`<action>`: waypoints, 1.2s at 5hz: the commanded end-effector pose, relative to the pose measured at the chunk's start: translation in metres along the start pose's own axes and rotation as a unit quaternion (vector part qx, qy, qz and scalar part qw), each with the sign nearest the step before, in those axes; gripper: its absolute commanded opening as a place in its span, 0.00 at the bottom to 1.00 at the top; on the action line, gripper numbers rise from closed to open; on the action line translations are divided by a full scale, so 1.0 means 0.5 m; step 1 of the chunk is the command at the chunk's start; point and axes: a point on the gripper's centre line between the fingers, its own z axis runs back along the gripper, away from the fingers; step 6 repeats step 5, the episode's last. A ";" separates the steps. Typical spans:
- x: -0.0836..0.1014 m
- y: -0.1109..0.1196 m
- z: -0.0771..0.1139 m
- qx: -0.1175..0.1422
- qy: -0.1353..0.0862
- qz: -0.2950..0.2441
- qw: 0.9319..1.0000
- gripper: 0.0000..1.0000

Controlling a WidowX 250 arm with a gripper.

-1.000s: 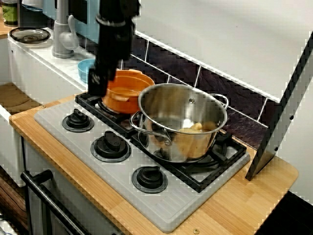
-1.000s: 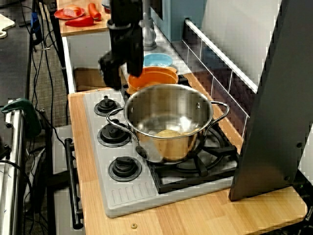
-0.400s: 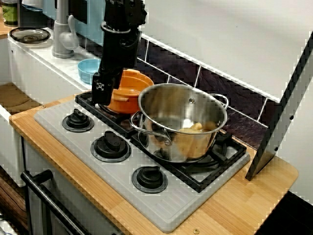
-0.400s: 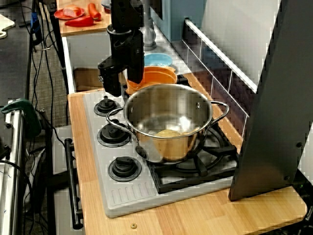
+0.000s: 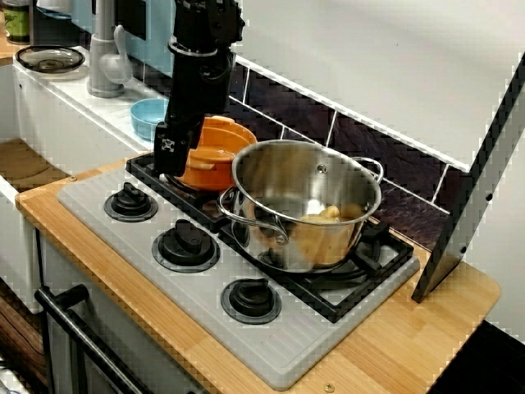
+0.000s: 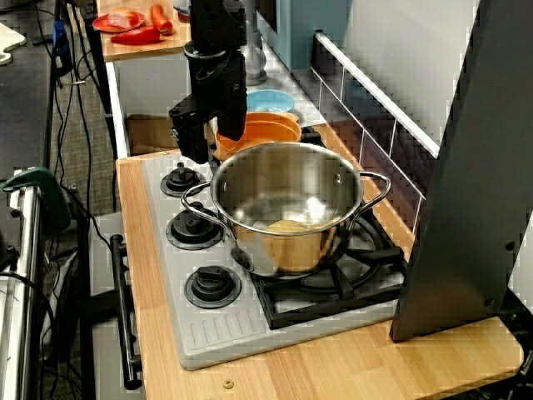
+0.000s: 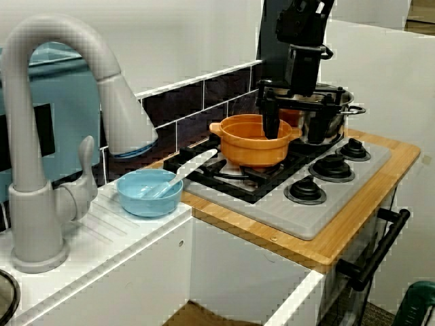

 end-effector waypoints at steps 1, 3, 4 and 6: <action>0.016 0.008 0.001 0.007 0.001 -0.002 1.000 1.00; 0.011 0.004 -0.009 0.000 0.003 0.001 1.000 1.00; 0.012 0.003 -0.012 -0.001 0.006 0.001 1.000 1.00; 0.013 -0.001 -0.017 -0.001 0.009 -0.003 1.000 1.00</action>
